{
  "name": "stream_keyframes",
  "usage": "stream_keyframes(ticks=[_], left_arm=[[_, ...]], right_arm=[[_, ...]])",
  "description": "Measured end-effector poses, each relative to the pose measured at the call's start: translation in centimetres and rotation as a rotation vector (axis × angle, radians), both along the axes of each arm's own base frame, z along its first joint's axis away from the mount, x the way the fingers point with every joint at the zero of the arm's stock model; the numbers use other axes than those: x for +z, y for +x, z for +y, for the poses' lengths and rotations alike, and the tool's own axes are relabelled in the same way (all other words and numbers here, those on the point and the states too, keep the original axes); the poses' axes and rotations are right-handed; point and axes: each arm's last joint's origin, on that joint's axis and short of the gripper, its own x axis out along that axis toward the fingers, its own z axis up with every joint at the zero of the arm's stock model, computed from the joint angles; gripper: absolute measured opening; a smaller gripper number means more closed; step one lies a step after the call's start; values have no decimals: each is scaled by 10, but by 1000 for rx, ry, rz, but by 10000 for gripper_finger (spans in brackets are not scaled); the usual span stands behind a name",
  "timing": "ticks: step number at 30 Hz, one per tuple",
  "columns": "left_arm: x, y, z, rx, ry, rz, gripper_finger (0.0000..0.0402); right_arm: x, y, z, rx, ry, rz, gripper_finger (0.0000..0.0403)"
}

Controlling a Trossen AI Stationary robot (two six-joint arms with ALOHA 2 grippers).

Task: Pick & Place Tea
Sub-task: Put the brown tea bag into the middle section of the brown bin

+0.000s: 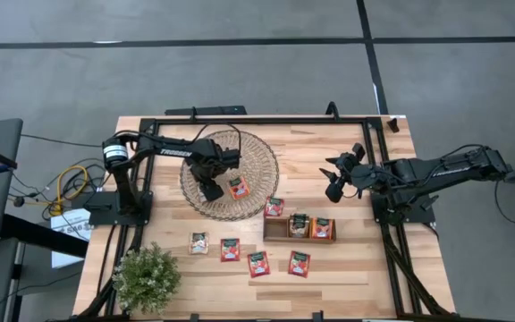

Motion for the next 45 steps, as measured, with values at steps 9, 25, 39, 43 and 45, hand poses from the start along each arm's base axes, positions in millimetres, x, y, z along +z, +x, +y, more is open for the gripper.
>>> stream_keyframes(ticks=[9, 25, 39, 43, 45], left_arm=[[-7, -2, -1, 3, 6, -20, 153], [-3, -3, -1, 55, 34, -13, 49], [21, -8, -4, 68, 84, -71, 1], [34, -12, -10, 81, 95, -101, 0], [44, -14, -14, 89, 101, -115, 0]], right_arm=[[0, 0, 0, 1, 1, 0, 159], [0, 0, 0, 1, 1, 0, 154], [1, 1, 0, 1, 2, -10, 151], [1, 1, 0, 1, 3, -18, 148], [3, 2, 0, 1, 7, -40, 148]])
